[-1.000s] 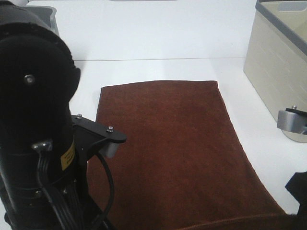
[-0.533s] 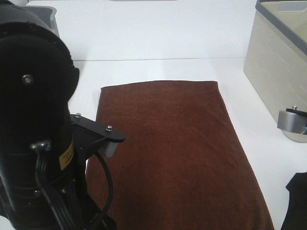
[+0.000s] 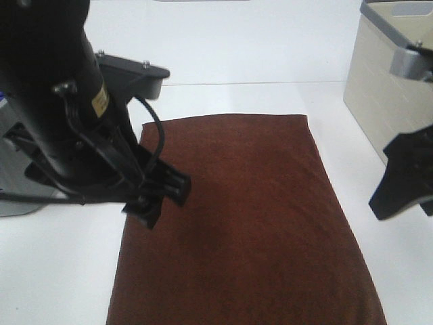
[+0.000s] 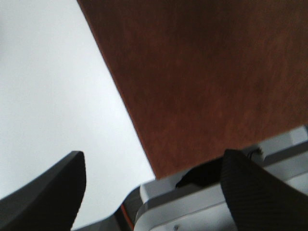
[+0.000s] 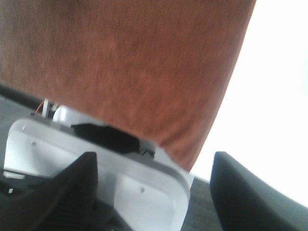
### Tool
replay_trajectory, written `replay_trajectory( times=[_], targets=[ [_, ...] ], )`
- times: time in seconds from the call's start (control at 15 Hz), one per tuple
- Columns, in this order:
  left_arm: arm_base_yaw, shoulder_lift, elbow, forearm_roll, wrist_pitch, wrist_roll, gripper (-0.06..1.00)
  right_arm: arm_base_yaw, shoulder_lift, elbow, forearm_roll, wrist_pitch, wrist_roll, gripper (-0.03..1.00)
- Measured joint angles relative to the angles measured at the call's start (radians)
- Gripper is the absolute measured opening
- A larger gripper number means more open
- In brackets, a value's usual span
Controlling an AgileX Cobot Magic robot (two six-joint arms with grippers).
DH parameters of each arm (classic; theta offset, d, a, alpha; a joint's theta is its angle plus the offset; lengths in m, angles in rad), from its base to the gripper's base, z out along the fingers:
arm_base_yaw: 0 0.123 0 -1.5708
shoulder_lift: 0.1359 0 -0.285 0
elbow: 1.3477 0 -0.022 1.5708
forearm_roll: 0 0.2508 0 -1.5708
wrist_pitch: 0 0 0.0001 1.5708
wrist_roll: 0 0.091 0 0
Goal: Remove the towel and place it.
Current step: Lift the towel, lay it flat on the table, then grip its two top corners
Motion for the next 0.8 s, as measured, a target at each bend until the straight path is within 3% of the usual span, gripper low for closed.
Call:
replay_trajectory(
  times=[0.53,0.8],
  targets=[
    [0.308,0.054,-0.003,-0.045,-0.413,0.053,0.74,0.000,0.369,-0.455,-0.061,-0.042,0.052,0.49],
    [0.383,0.196,-0.103,-0.082,-0.480,0.101,0.74,0.000,0.602,-0.661,-0.076,-0.077,0.061,0.49]
  ],
)
